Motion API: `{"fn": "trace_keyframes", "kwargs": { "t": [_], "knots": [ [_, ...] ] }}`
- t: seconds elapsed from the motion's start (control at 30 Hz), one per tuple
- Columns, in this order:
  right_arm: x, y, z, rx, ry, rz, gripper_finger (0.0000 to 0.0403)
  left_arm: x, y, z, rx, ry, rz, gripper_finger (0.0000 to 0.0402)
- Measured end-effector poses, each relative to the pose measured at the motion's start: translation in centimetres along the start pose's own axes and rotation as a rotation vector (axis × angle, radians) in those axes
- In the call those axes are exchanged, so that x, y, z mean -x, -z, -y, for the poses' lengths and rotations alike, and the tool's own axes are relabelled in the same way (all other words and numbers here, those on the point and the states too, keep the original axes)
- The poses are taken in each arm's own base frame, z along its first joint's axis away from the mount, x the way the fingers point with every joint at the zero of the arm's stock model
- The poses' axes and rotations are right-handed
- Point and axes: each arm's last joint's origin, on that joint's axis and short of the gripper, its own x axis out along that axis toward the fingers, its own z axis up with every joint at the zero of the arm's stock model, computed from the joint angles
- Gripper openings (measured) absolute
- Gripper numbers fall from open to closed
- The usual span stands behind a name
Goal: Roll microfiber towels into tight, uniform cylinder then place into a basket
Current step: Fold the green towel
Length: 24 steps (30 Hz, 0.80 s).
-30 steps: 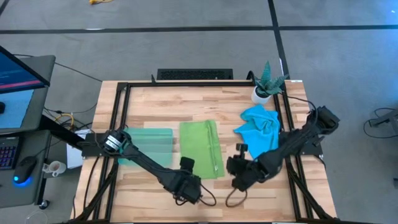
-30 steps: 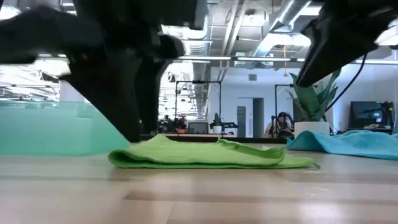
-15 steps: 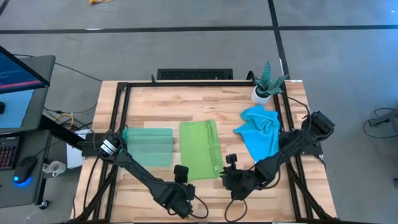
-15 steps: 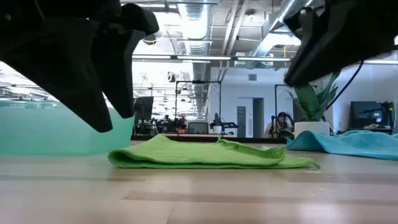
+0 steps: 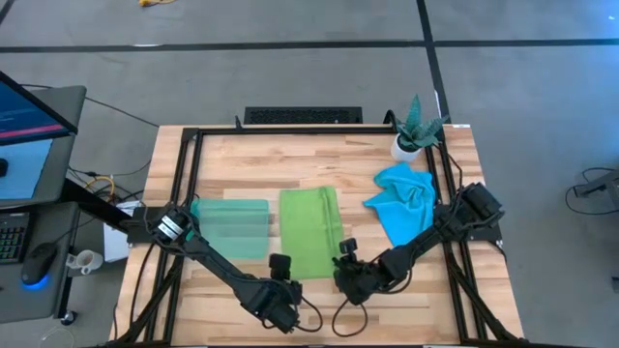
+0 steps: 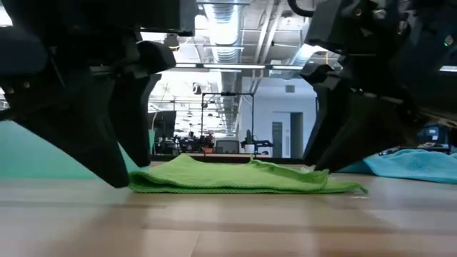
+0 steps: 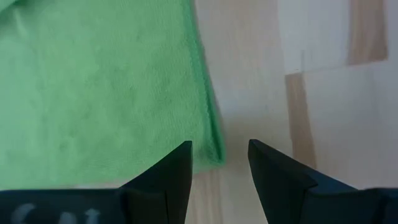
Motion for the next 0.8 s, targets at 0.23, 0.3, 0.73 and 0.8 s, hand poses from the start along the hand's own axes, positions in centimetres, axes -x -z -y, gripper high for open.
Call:
{"fn": "trace_keyframes", "kwargs": {
  "t": [0.23, 0.3, 0.73, 0.8],
  "knots": [
    [0.9, -1.1, 0.2, 0.001, -0.028, 0.038, 0.0148, -0.4, -0.1, -0.2, 0.013, -0.002, 0.009, 0.0151],
    [1.1, -1.5, 0.1, 0.003, -0.067, 0.049, 0.0154, -0.5, -0.1, -0.4, 0.015, -0.007, 0.010, 0.0151],
    [0.5, -0.8, 0.3, -0.031, -0.142, 0.033, 0.0163, -0.5, -0.1, -0.5, -0.016, -0.048, 0.023, 0.0151],
    [0.3, -0.8, 0.5, -0.039, -0.139, 0.032, 0.0164, -0.6, -0.1, -0.5, -0.014, -0.033, 0.015, 0.0151]
  ]
}}
